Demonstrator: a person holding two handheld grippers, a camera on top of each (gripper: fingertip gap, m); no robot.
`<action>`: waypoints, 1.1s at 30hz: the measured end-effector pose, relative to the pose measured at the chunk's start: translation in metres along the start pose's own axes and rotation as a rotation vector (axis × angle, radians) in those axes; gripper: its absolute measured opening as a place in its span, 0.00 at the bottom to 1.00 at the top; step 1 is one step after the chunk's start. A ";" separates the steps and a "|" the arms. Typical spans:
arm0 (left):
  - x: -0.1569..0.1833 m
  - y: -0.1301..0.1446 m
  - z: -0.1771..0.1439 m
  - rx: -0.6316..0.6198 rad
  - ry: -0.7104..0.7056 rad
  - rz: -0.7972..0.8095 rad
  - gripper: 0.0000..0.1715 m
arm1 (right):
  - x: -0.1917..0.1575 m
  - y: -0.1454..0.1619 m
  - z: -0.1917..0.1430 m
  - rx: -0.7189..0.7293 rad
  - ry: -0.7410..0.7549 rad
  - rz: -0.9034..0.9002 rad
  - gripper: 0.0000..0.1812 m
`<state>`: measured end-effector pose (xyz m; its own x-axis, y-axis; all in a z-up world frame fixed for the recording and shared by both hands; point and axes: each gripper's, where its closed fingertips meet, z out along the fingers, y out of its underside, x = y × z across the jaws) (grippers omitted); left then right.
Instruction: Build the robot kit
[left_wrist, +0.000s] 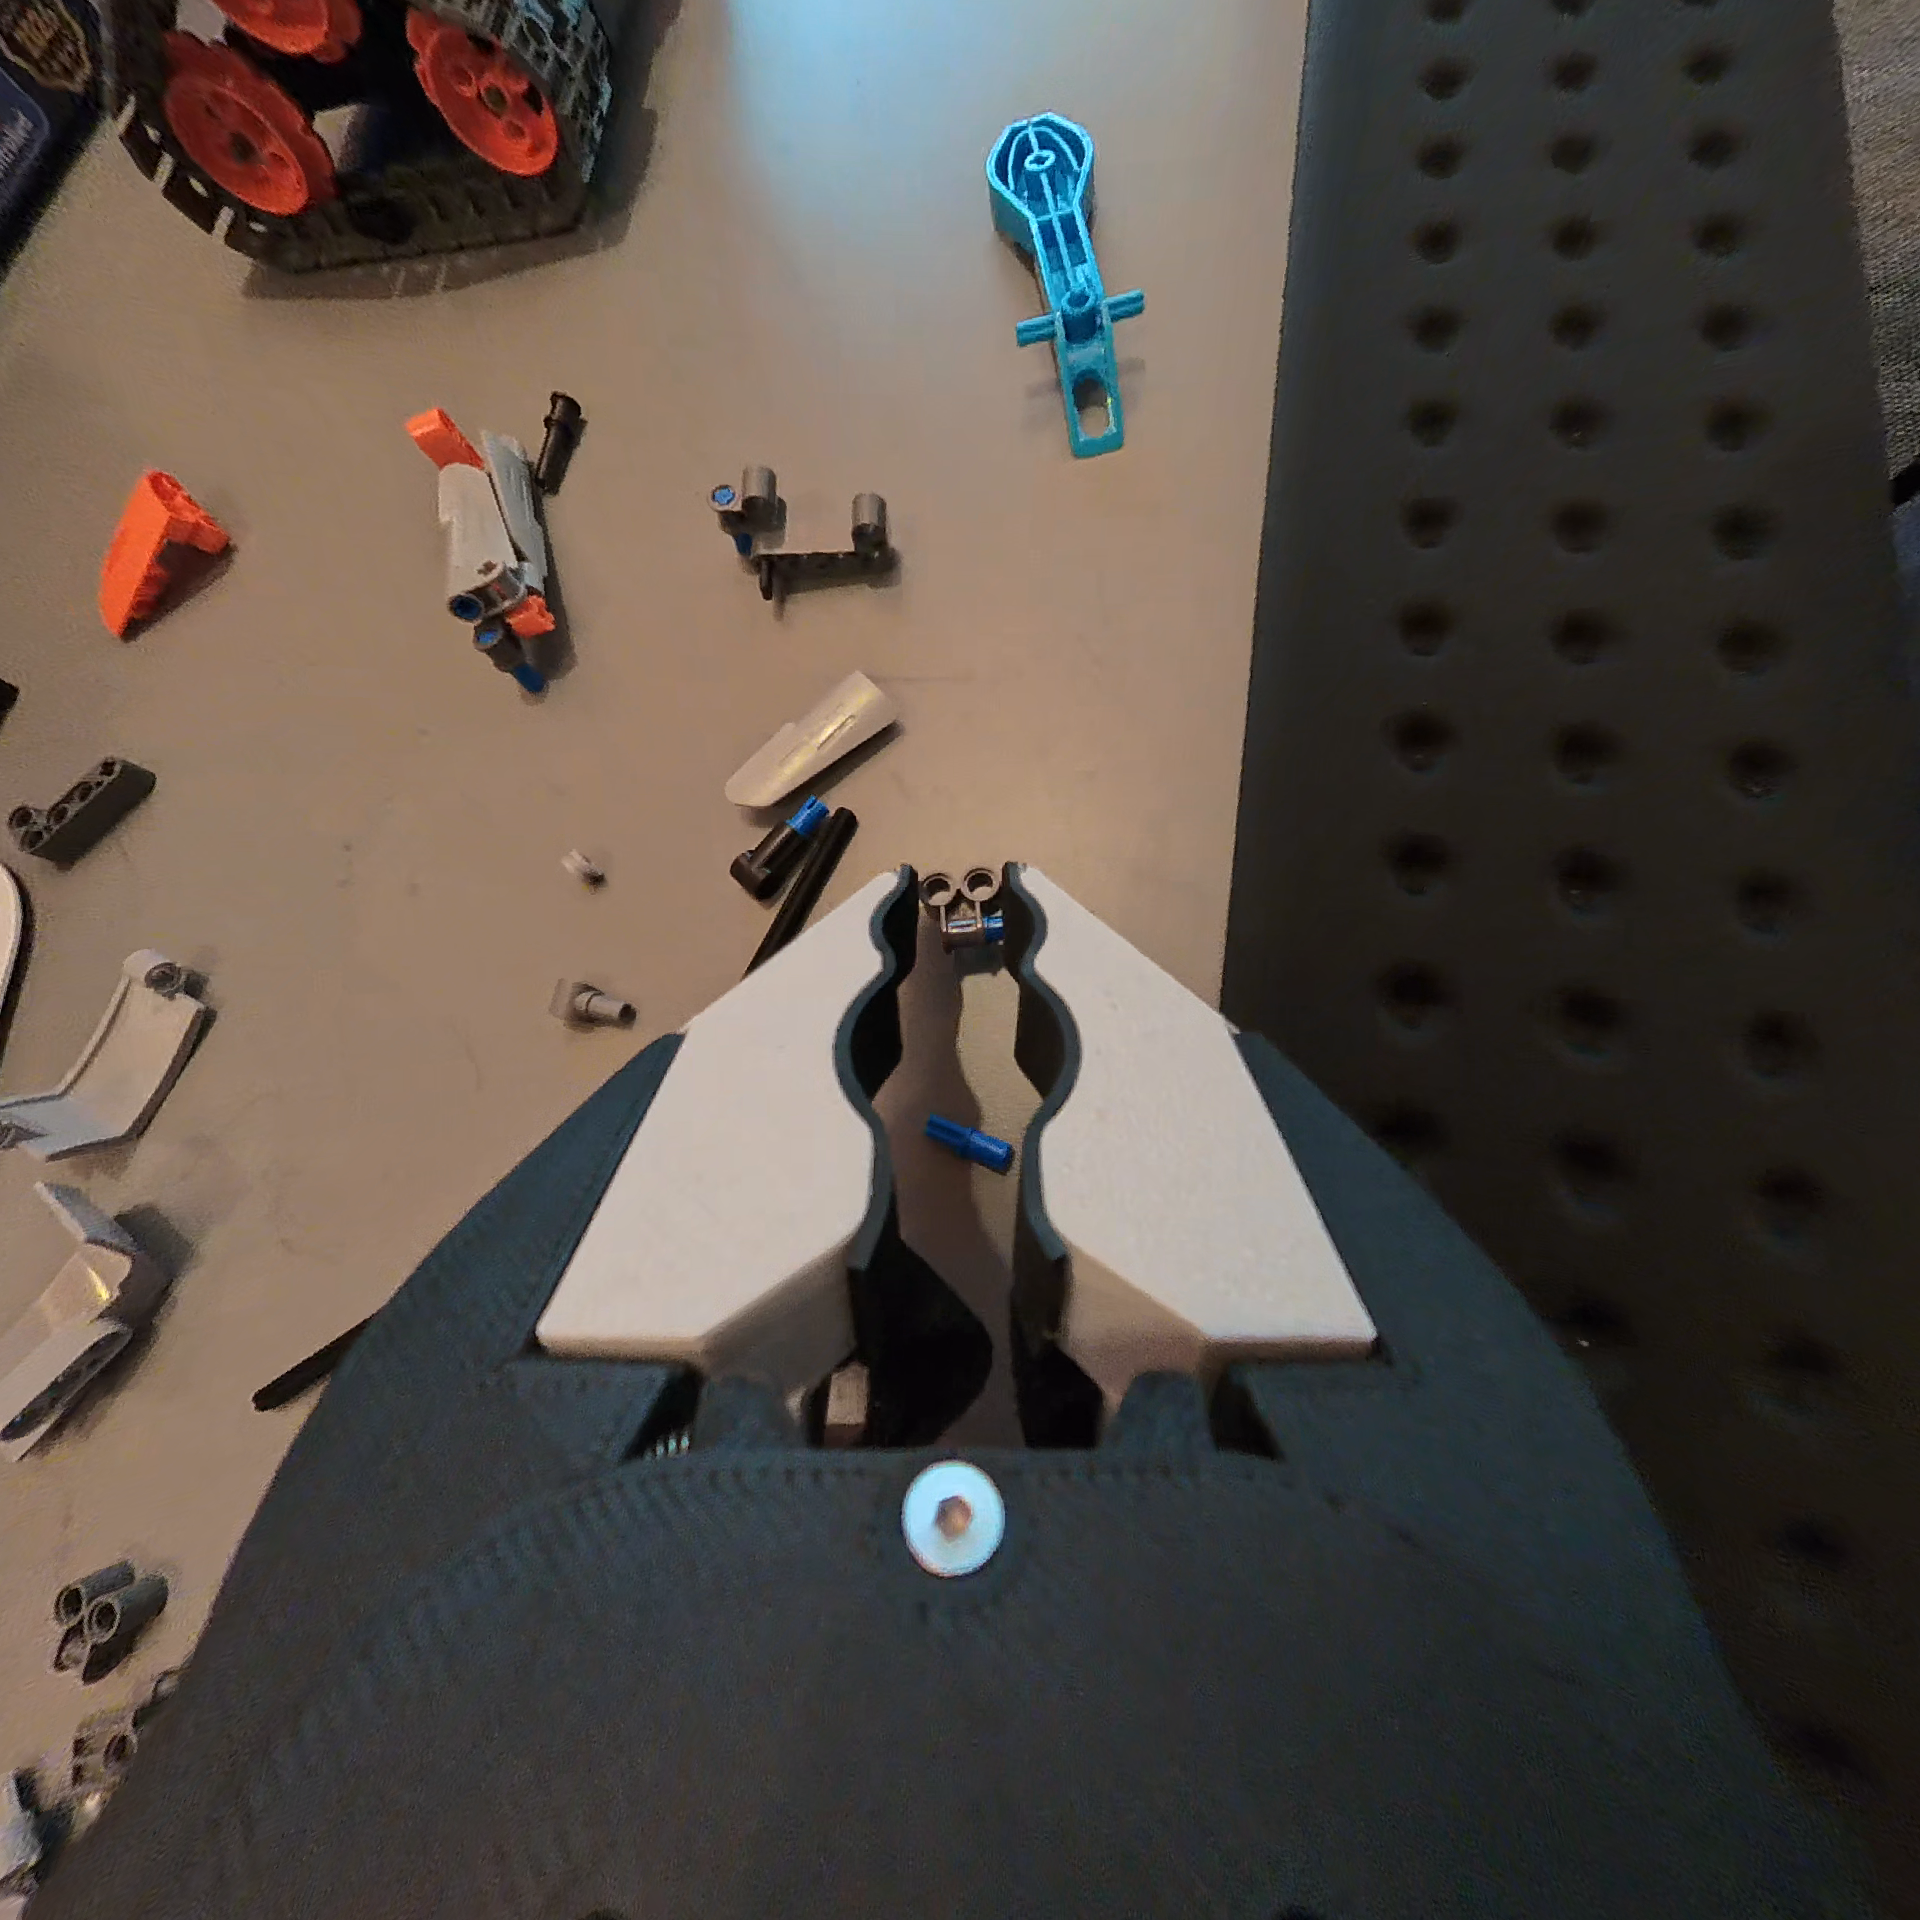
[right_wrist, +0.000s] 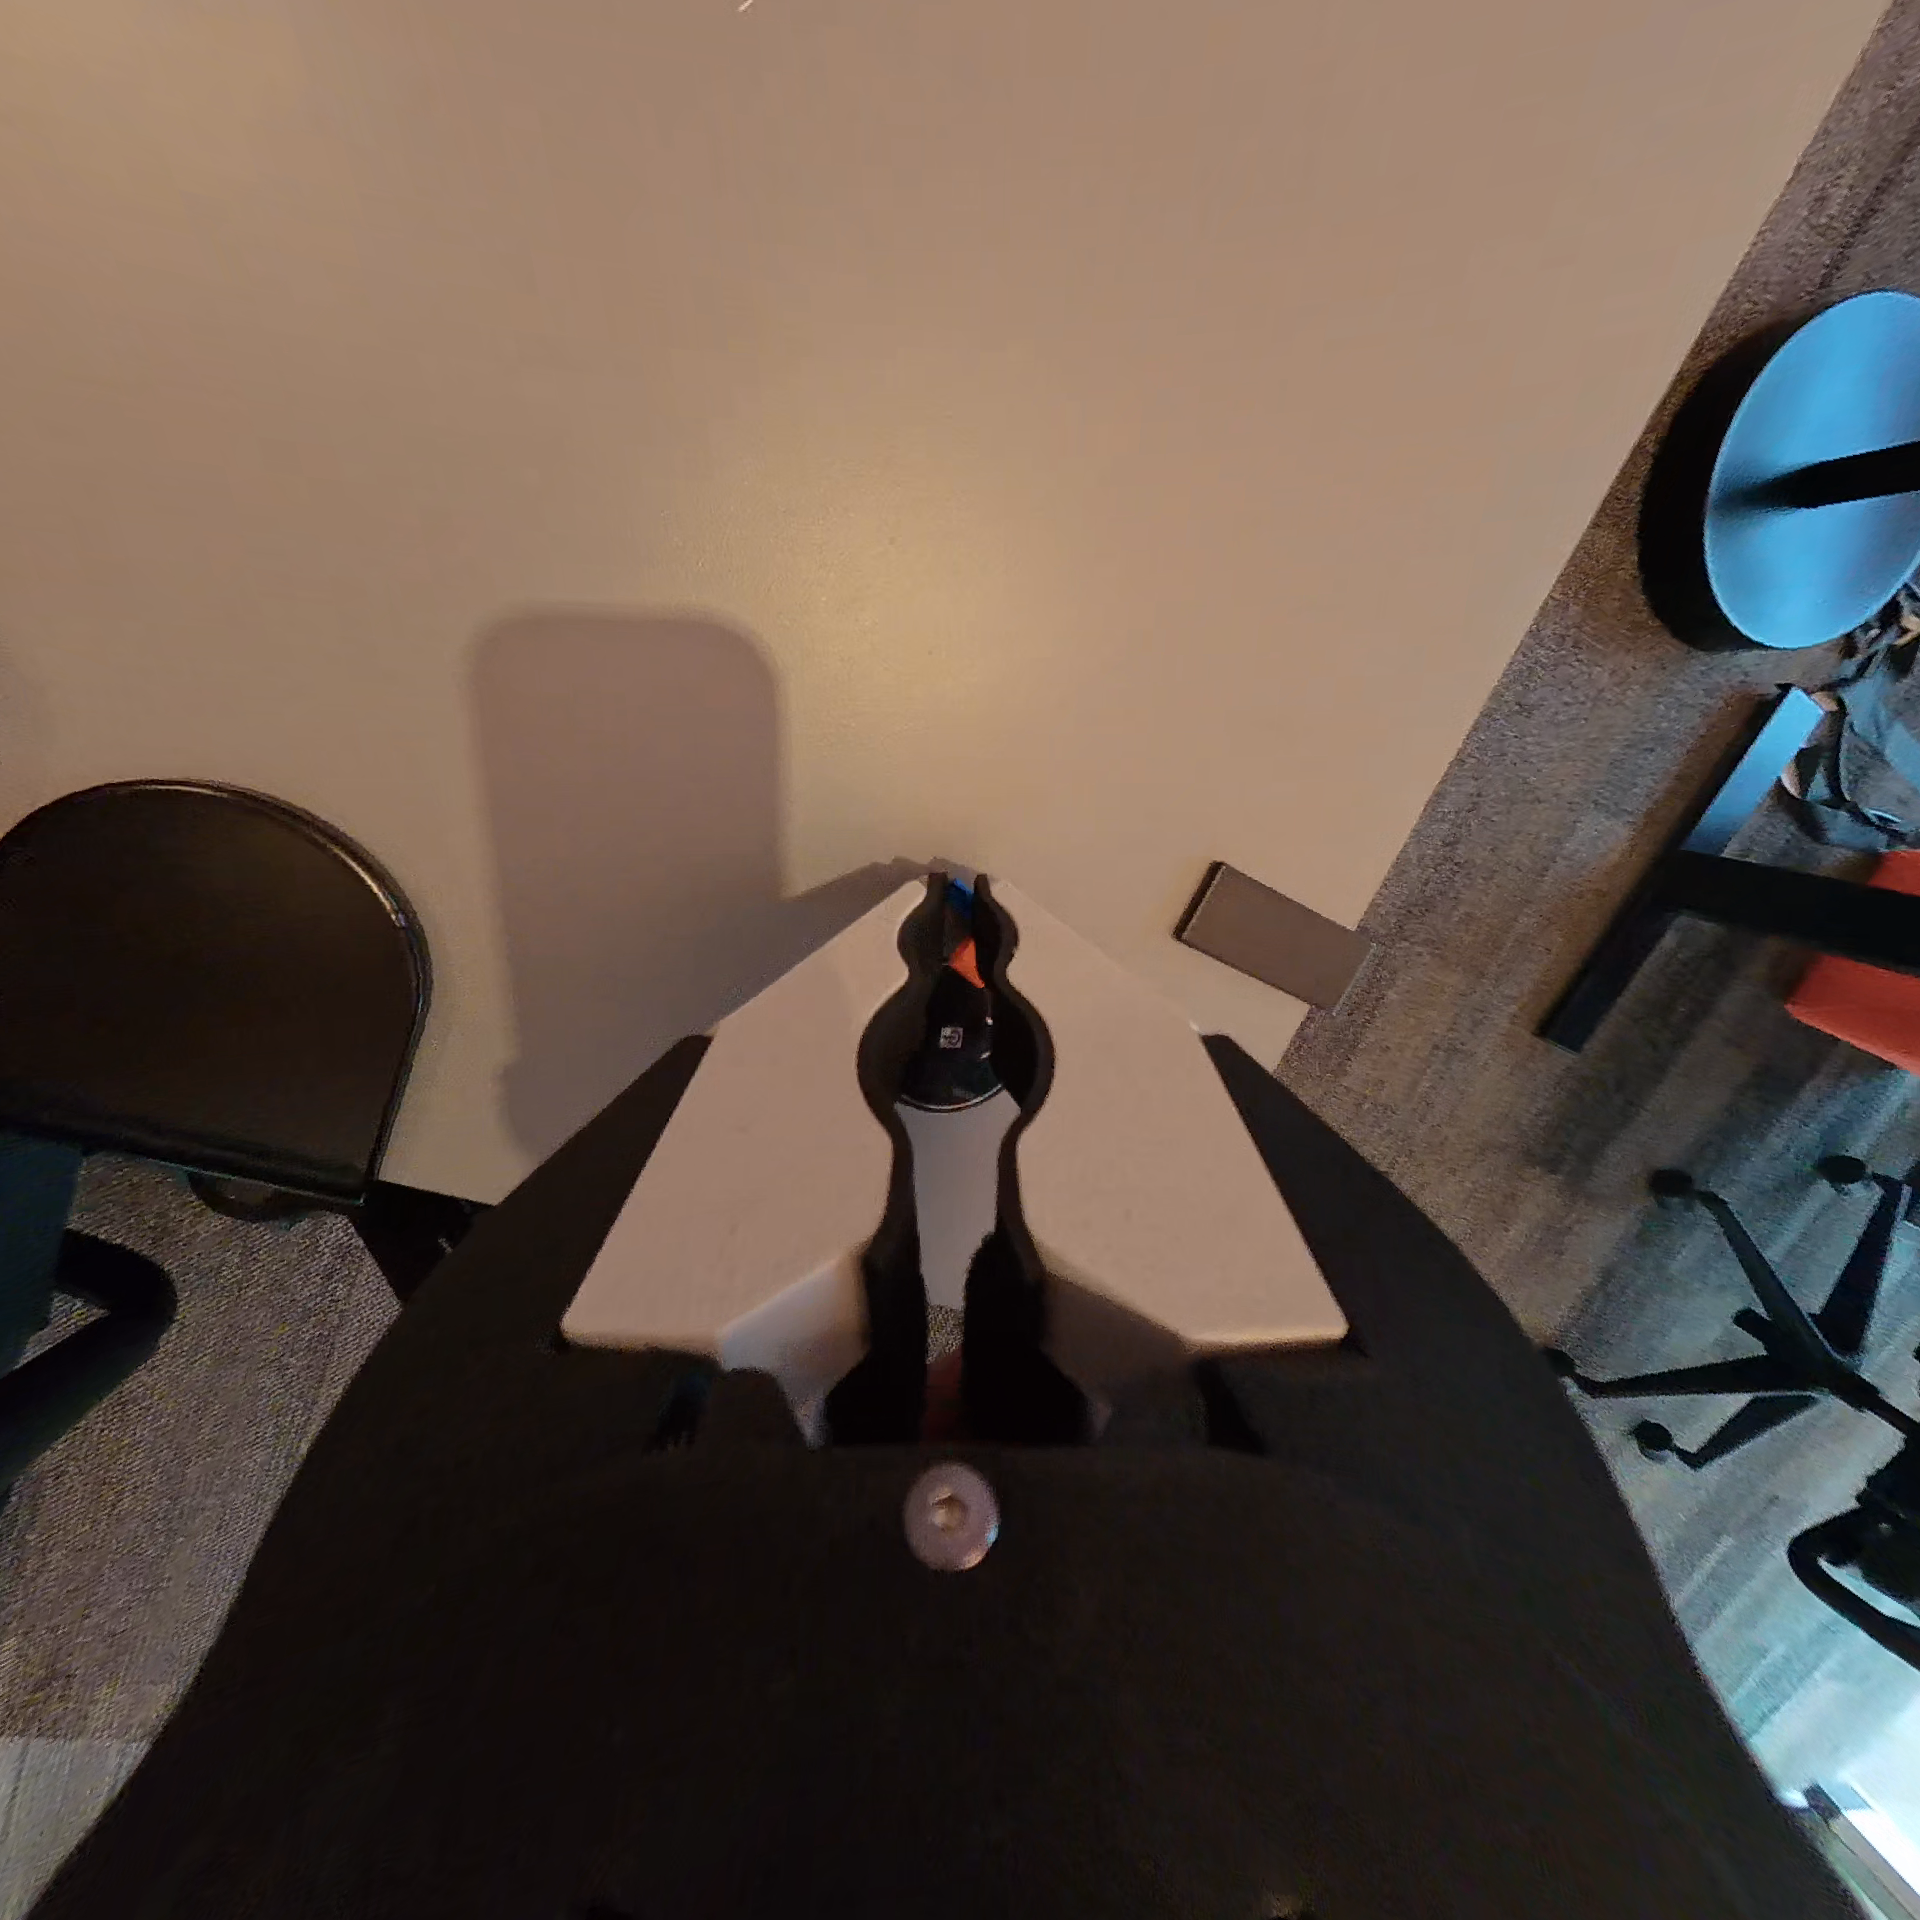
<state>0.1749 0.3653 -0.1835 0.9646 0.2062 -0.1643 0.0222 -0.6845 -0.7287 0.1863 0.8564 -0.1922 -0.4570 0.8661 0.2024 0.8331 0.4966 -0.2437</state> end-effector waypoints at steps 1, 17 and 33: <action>0.000 0.001 0.000 -0.003 0.006 -0.005 0.08 | -0.001 -0.001 0.000 0.011 -0.015 0.005 0.00; 0.002 0.008 -0.002 -0.007 0.027 -0.020 0.08 | -0.014 0.026 -0.020 -0.125 -0.092 -0.133 0.18; 0.000 0.010 -0.002 -0.008 0.028 -0.037 0.09 | -0.036 -0.011 -0.009 -0.002 -0.130 -0.281 0.01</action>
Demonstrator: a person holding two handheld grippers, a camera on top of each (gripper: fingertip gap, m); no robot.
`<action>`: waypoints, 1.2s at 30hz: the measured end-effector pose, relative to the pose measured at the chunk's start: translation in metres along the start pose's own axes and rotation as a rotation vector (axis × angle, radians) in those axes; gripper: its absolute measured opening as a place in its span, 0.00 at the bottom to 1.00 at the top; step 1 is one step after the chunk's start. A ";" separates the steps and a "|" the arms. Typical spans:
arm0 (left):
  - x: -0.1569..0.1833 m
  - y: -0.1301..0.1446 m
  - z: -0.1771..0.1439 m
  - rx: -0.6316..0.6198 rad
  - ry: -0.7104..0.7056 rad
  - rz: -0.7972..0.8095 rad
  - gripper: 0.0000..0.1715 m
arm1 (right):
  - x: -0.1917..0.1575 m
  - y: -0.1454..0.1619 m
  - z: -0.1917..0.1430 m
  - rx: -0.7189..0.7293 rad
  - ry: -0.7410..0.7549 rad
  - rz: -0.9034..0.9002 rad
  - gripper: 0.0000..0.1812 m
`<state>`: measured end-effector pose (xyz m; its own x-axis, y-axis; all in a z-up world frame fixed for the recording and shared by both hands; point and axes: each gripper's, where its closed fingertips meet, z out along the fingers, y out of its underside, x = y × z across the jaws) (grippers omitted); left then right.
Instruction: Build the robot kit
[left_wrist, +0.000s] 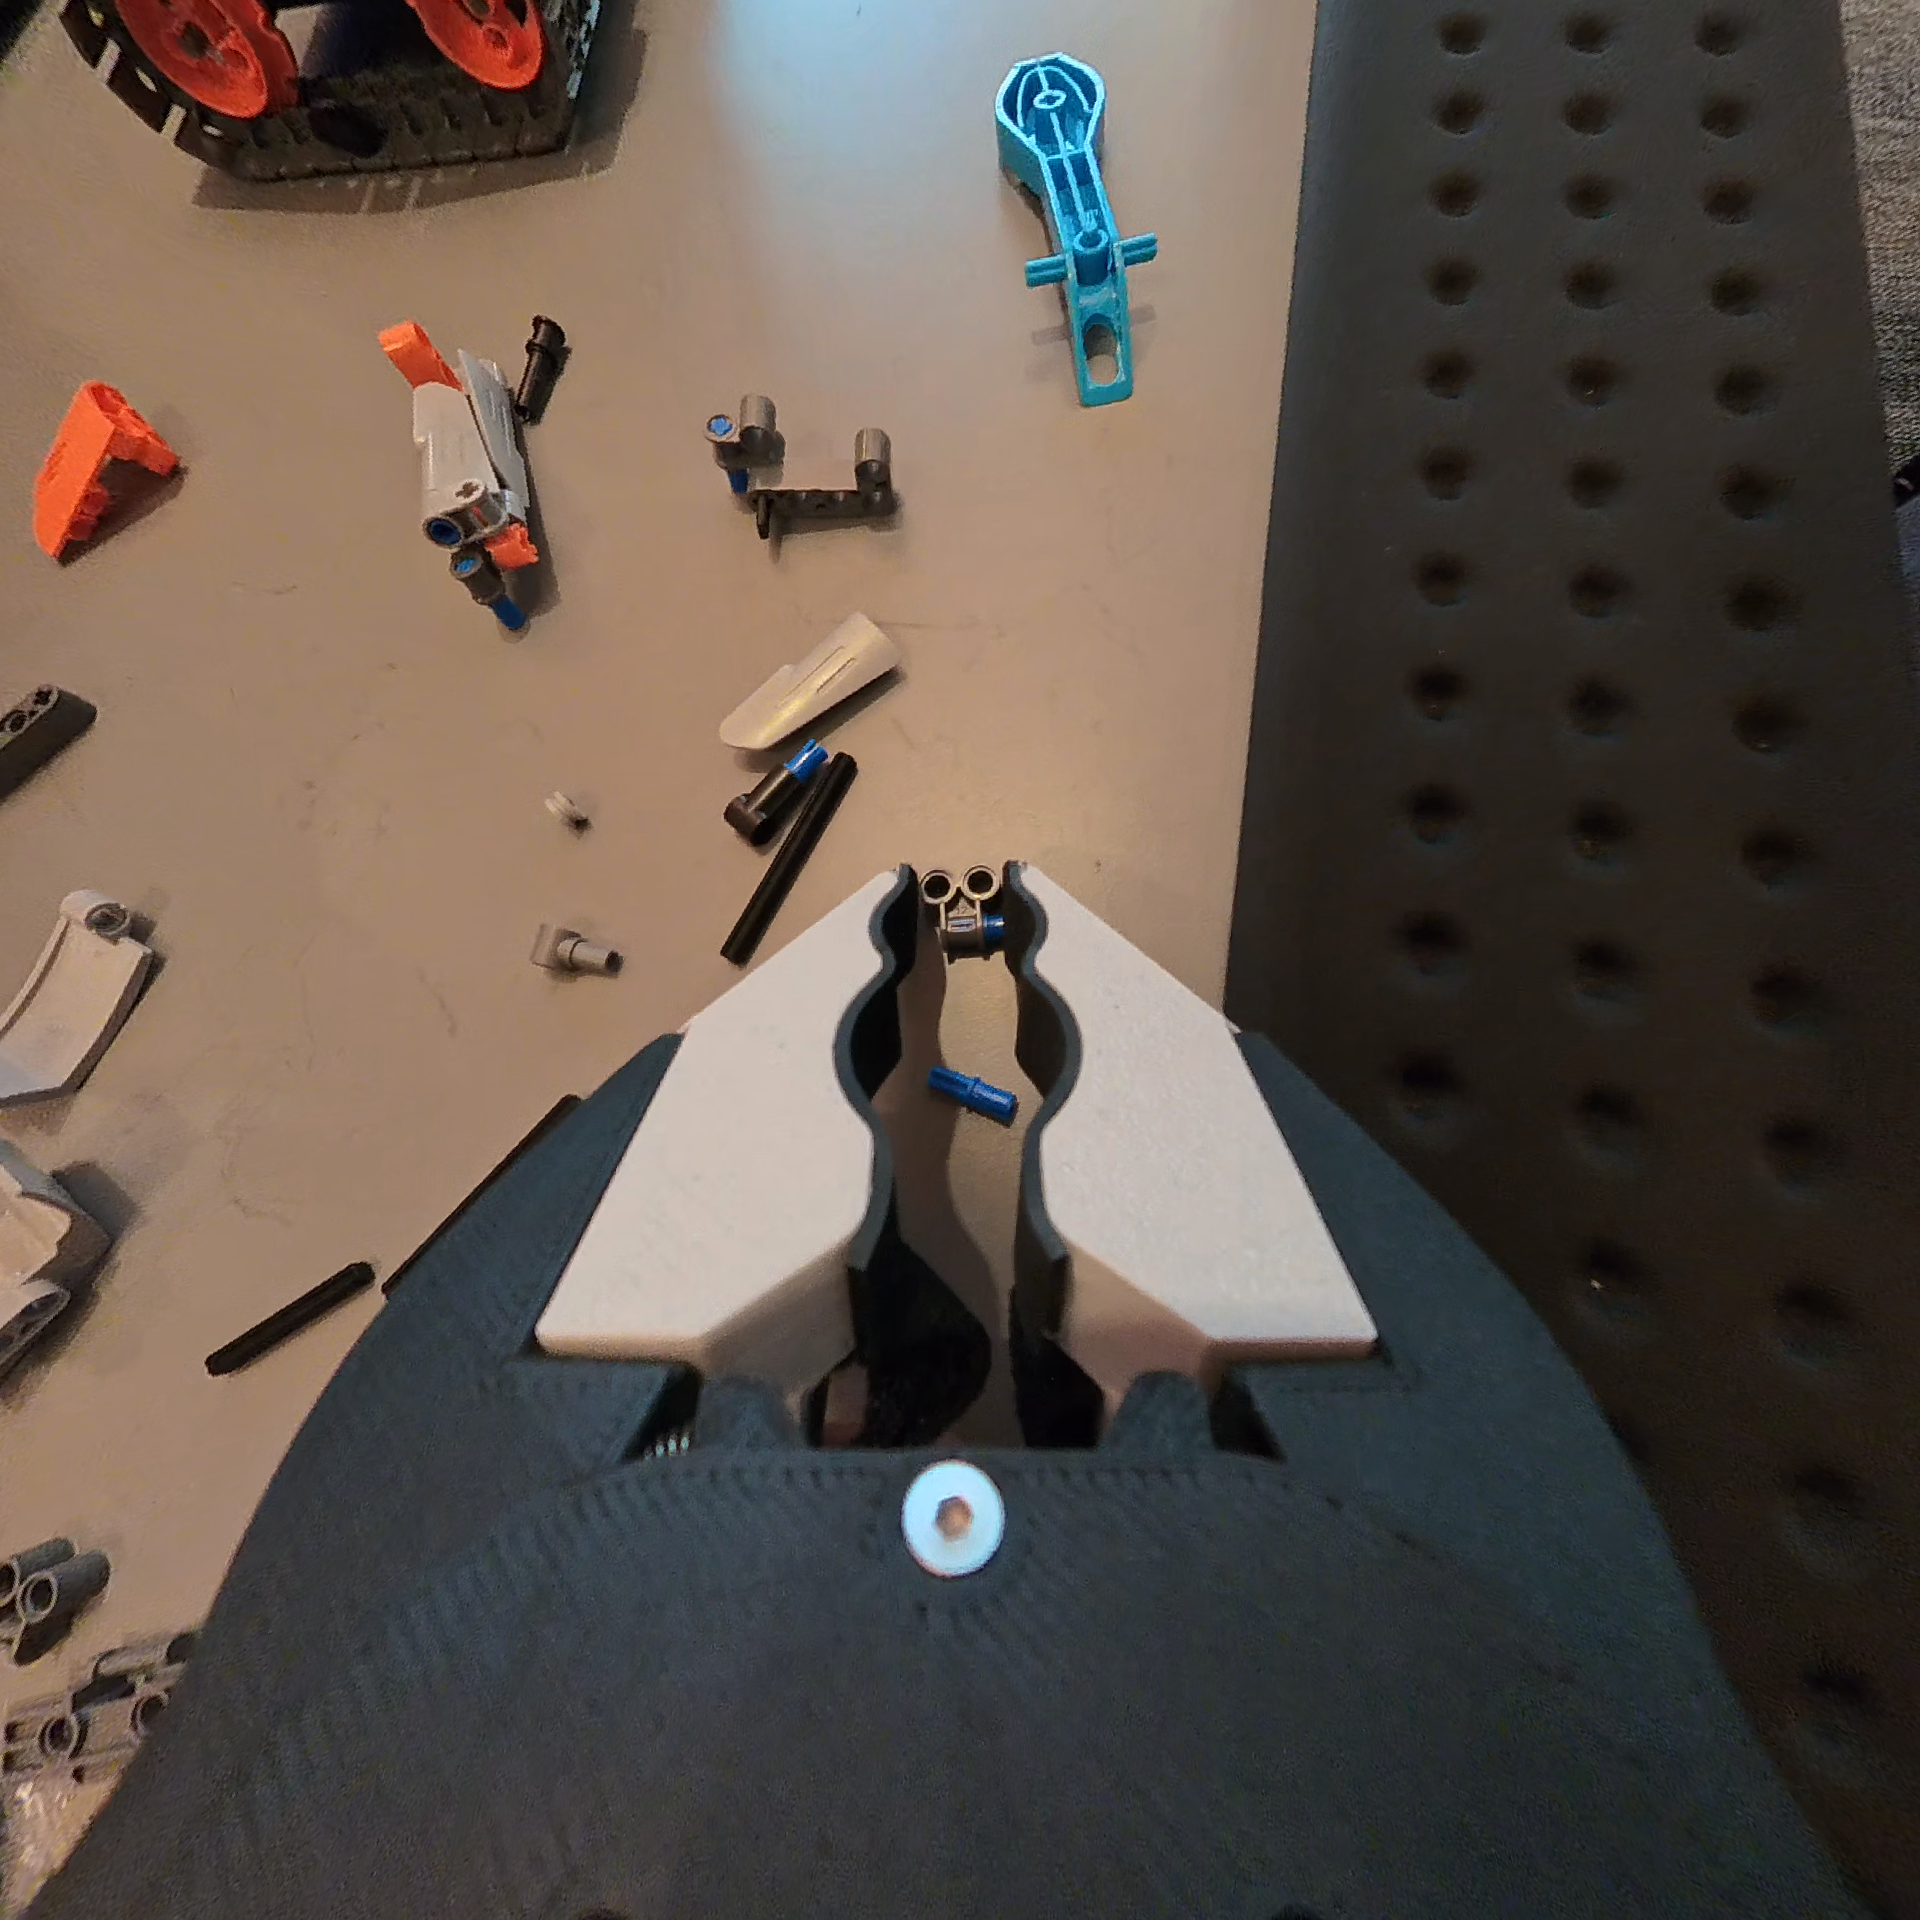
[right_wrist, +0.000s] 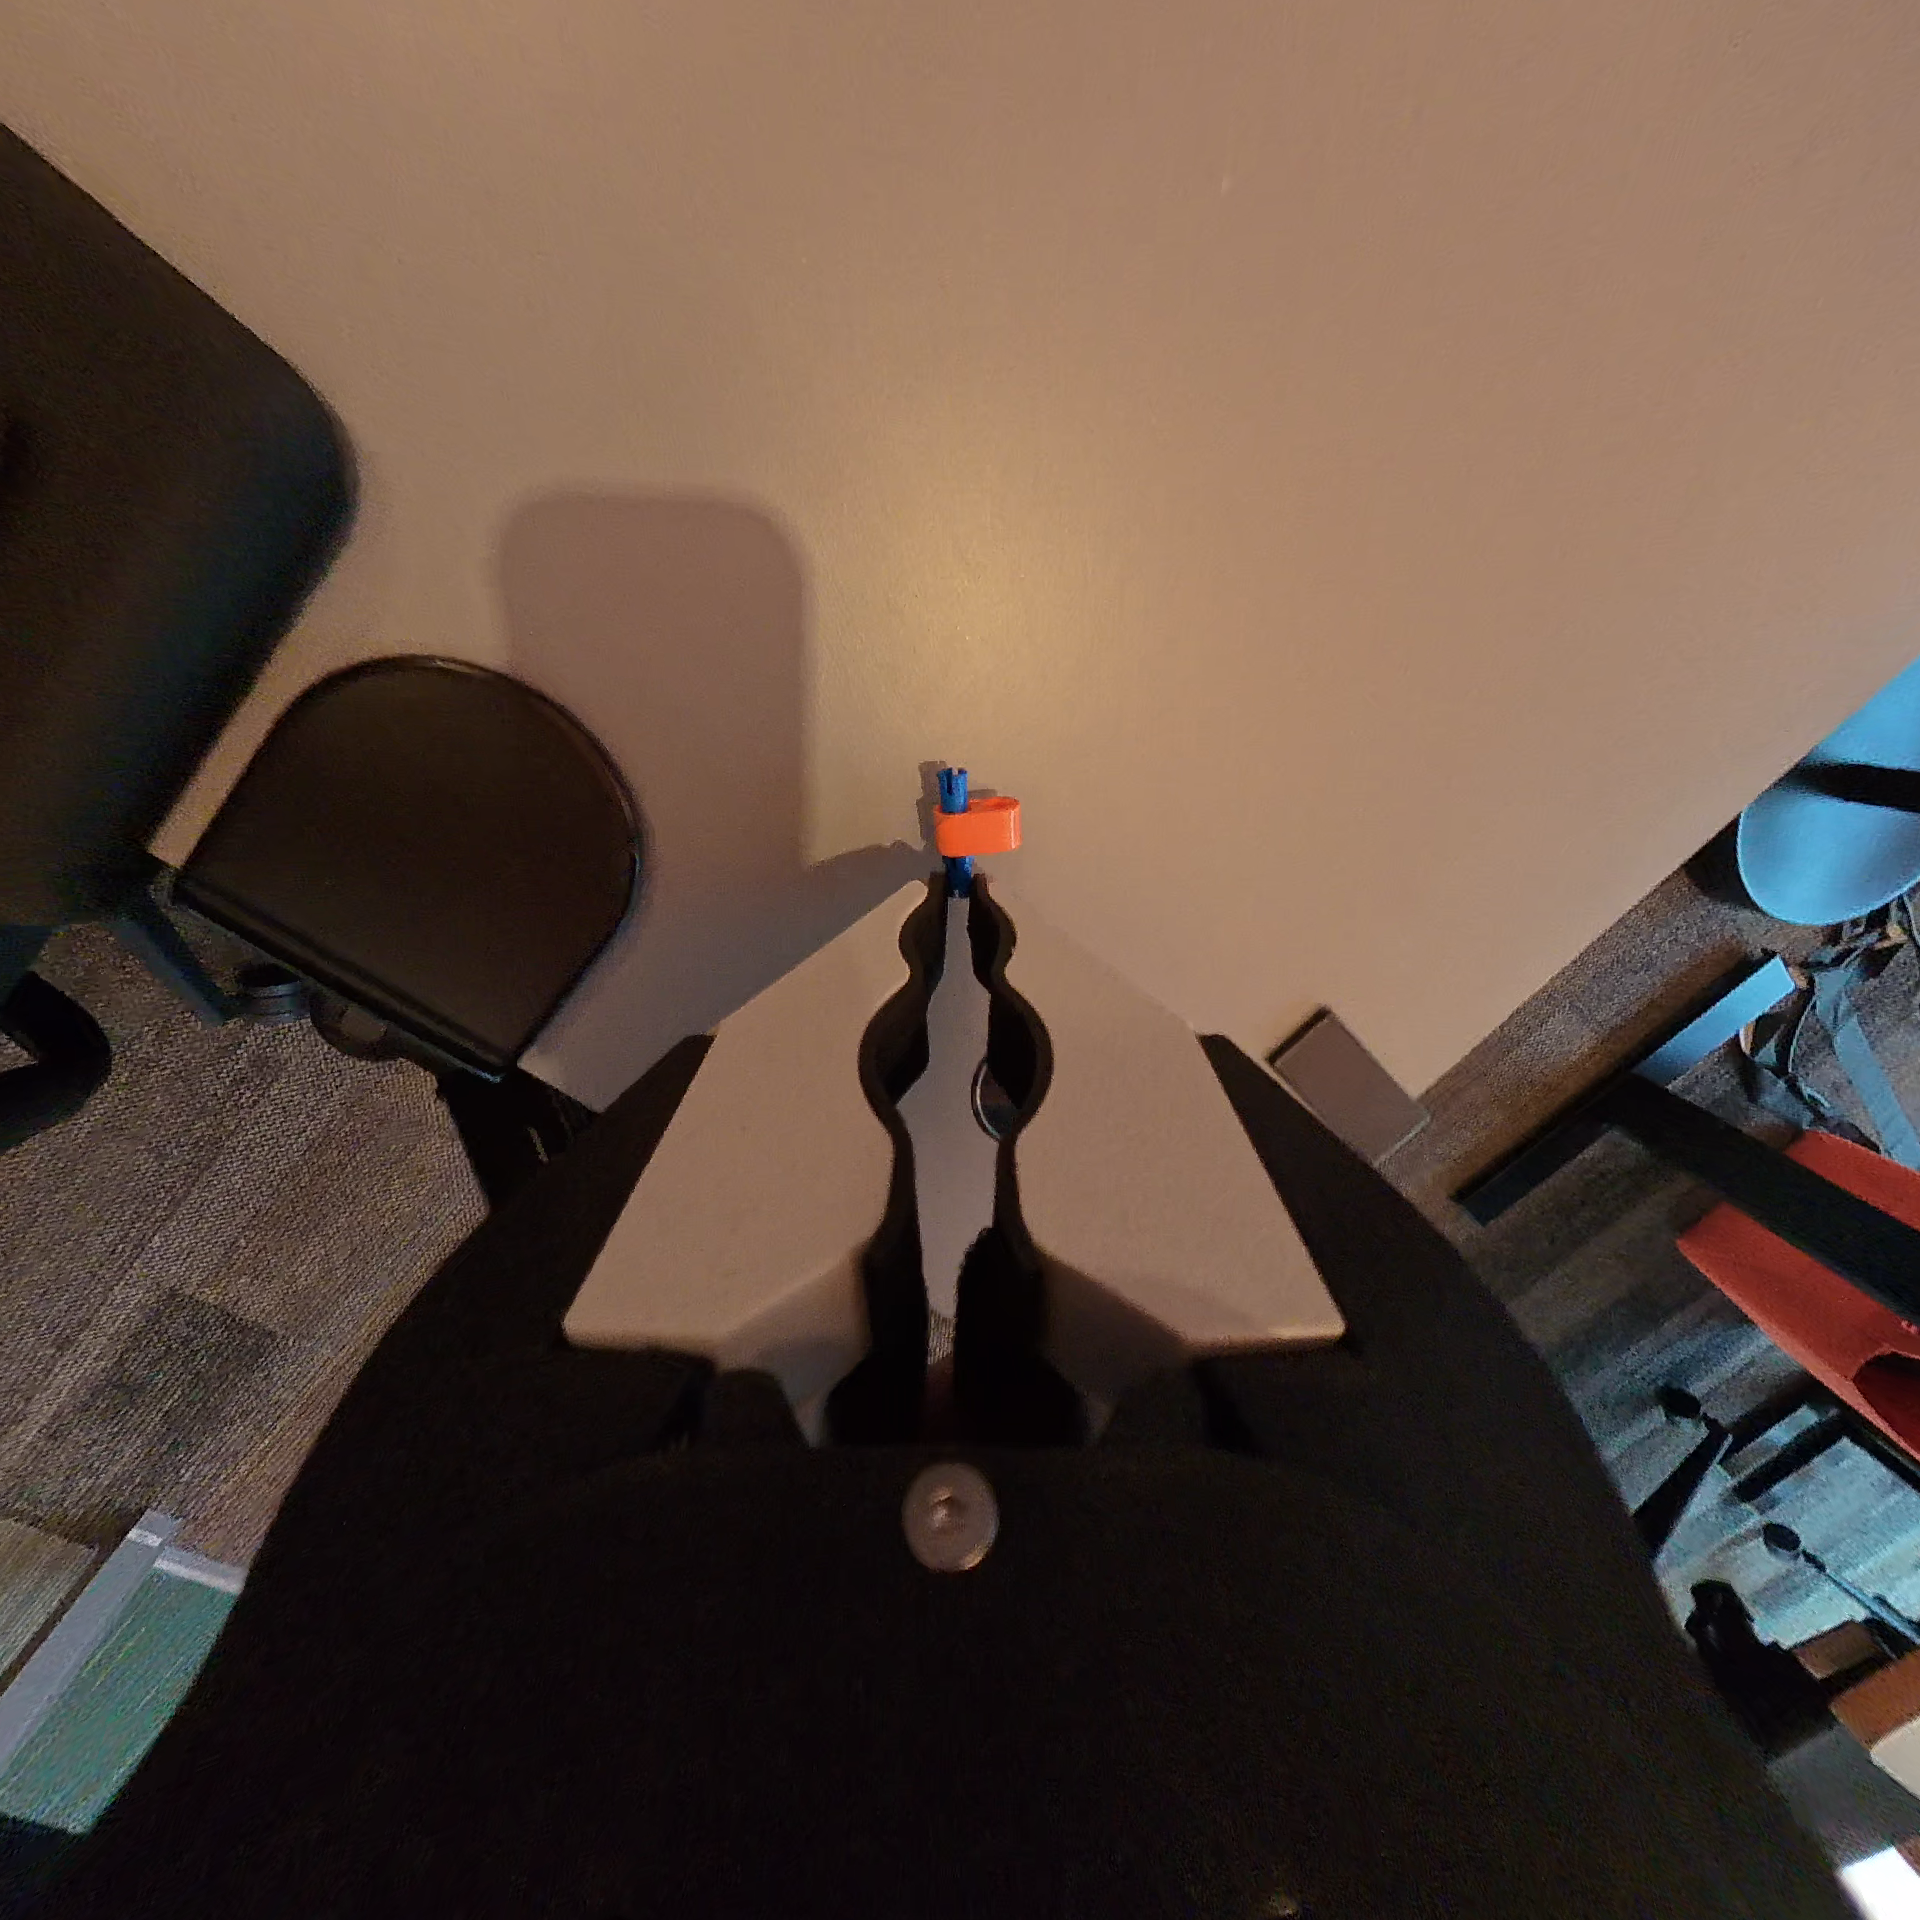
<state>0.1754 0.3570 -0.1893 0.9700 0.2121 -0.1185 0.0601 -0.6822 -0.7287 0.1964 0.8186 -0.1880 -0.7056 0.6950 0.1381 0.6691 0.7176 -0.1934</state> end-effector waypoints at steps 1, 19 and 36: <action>0.000 0.000 0.000 0.000 0.001 -0.002 0.09 | -0.002 -0.006 0.000 0.018 -0.005 -0.008 0.01; -0.012 -0.001 -0.023 0.067 -0.064 -0.046 0.17 | -0.213 -0.300 -0.044 0.661 -0.310 -0.526 0.01; -0.034 -0.061 -0.056 0.431 -0.131 -0.210 0.07 | -0.287 -0.388 -0.042 0.926 -0.278 -0.573 0.01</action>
<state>0.1523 0.3524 -0.1030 0.9081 0.4187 -0.0027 0.1214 -0.2696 -0.9553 0.1490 0.3421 -0.1122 -0.9584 0.1560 0.2389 -0.1204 0.5379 -0.8344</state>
